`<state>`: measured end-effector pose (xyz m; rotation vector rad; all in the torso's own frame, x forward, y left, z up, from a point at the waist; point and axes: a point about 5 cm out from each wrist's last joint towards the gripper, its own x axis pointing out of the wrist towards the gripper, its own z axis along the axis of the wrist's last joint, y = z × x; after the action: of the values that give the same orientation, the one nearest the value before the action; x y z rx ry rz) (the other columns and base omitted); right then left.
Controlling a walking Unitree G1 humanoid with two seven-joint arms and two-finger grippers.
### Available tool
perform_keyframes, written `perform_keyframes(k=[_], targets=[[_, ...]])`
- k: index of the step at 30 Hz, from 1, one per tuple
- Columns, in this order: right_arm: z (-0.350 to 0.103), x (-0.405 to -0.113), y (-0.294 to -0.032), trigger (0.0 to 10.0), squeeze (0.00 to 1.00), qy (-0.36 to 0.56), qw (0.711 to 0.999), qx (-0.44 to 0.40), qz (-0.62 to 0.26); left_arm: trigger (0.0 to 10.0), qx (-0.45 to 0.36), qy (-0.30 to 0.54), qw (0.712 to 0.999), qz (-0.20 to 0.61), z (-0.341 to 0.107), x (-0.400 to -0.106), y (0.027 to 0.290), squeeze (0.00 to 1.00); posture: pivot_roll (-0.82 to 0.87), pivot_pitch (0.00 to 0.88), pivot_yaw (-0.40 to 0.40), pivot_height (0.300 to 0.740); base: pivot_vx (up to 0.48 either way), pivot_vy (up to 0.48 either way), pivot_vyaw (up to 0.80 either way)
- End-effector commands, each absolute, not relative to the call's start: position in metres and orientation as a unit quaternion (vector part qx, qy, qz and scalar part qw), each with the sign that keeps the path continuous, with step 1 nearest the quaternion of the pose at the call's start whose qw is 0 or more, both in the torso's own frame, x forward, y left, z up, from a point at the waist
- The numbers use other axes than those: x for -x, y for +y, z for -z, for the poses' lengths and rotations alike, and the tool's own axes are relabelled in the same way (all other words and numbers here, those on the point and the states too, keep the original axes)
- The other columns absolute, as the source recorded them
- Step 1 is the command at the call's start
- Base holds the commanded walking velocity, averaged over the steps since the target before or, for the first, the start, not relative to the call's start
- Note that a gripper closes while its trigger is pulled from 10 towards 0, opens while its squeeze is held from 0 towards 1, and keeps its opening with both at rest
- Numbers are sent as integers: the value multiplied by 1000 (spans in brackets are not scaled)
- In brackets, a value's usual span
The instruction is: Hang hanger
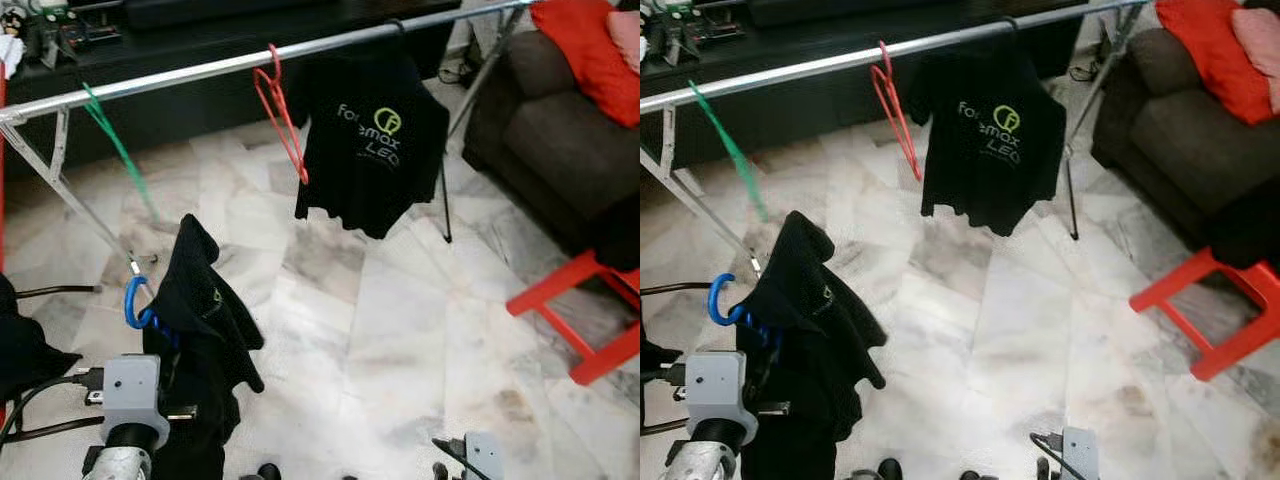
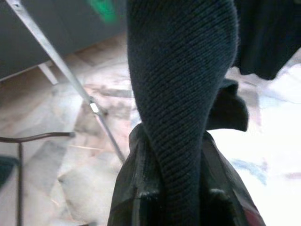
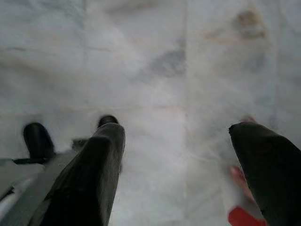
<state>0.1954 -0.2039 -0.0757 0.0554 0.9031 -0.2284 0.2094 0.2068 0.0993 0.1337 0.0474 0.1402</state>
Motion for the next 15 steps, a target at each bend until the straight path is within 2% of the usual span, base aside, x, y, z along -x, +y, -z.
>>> perform_keyframes(k=[1,15], targets=[[80,-187,-204,10000,0,447,886,-33,118,10000,-67,5,995,-70,-106,-207,208,0,58,227,-54,740,-304,0,0],[79,-189,-204,10000,0,443,888,-34,119,10000,-67,4,995,-69,-107,-208,208,0,57,230,-51,740,-307,0,0]])
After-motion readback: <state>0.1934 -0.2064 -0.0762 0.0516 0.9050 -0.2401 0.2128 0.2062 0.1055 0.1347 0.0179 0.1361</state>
